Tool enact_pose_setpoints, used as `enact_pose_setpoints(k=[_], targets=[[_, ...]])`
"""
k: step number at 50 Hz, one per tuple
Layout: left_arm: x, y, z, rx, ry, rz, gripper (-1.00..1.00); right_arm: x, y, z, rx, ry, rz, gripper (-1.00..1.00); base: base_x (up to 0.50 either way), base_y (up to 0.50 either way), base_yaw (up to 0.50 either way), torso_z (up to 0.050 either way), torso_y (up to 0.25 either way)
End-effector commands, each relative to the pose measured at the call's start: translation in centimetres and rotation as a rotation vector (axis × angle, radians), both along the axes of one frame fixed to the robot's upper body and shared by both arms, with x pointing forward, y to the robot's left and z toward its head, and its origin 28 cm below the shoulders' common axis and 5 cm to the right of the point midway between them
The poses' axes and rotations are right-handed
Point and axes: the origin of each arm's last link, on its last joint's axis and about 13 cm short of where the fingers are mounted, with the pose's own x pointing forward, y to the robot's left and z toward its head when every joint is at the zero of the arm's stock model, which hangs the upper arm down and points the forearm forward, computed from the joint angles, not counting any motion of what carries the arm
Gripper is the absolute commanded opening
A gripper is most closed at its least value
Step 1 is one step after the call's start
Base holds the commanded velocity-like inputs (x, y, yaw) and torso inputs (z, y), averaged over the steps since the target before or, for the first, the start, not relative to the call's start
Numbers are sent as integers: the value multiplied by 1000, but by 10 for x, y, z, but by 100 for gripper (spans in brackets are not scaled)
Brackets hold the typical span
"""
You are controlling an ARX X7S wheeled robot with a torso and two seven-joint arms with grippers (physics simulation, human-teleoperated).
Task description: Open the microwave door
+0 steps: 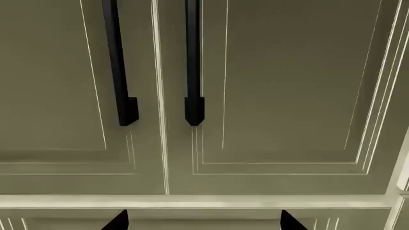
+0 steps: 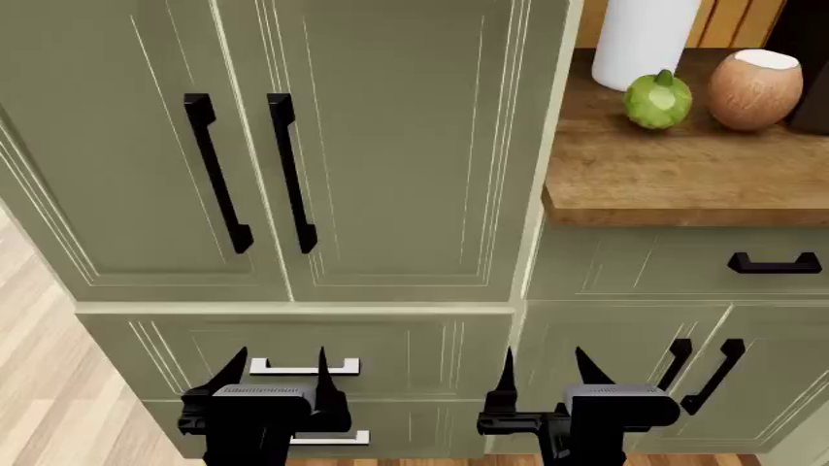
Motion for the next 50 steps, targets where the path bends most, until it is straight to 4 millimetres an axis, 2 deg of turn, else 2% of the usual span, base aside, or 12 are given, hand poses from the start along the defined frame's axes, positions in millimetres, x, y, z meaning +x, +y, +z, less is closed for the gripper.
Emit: enact_pose_setpoints(k=[1, 12, 17, 22, 25, 32, 40, 45, 50], targets=[[0, 0, 0, -10, 6, -5, 100, 0, 0, 0, 0, 1, -4, 100, 0, 0, 0, 0, 0], [-2, 1, 7, -60, -20, -40, 100, 2, -1, 3, 2, -3, -25, 100, 0, 0, 0, 13, 0], [0, 1, 38, -56, -111, -42, 100, 11, -2, 22, 25, -68, -35, 100, 0, 0, 0, 50, 0], [3, 0, 79, -45, -217, -57, 100, 23, -4, 65, 49, -173, -53, 100, 0, 0, 0, 50, 0], [10, 3, 112, -48, -288, -48, 100, 30, -5, 95, 64, -242, -53, 100, 0, 0, 0, 50, 0], [29, 16, 200, -33, -479, -18, 100, 51, -5, 180, 81, -435, -31, 100, 0, 0, 0, 50, 0], [47, 26, 283, -17, -637, -11, 100, 71, -11, 259, 69, -609, -26, 100, 0, 0, 0, 50, 0], [56, 33, 319, 10, -701, -6, 100, 75, -14, 293, 53, -686, -22, 100, 0, 0, 0, 50, 0], [58, 38, 351, 28, -760, 4, 100, 78, -16, 317, 30, -737, -11, 100, 0, 0, 0, 50, 0]])
